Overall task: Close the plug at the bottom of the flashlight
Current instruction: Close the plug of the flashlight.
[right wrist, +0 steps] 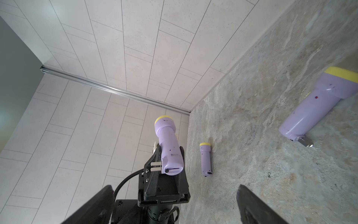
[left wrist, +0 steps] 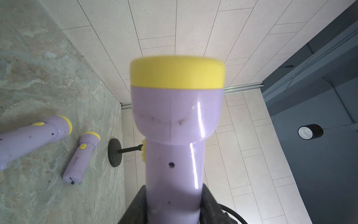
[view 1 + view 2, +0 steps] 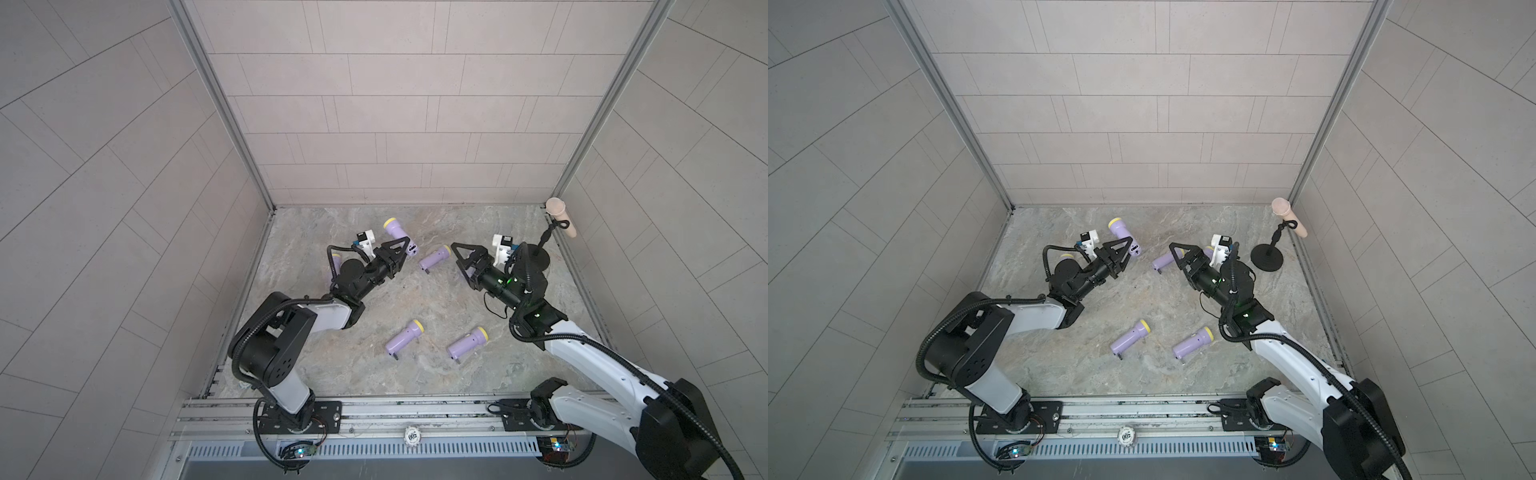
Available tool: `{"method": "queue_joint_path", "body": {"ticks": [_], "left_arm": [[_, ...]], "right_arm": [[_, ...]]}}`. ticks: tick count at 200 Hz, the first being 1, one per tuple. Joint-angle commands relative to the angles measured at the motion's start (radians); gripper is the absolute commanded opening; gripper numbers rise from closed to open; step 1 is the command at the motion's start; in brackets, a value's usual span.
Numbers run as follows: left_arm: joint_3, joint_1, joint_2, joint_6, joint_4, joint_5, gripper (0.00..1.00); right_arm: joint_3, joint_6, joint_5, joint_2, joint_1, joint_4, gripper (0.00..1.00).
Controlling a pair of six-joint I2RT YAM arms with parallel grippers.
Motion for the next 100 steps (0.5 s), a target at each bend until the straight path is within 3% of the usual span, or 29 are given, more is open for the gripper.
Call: {"method": "queue_joint_path", "body": {"ticks": [1, 100], "left_arm": [[0.031, -0.012, 0.003, -0.038, 0.069, 0.007, 0.00], [0.041, -0.027, 0.018, -0.071, 0.072, -0.003, 0.00]], "right_arm": [[-0.007, 0.048, 0.023, 0.019, 0.013, 0.101, 1.00], [-0.032, 0.091, 0.042, 0.204, 0.074, 0.372, 1.00]]}}
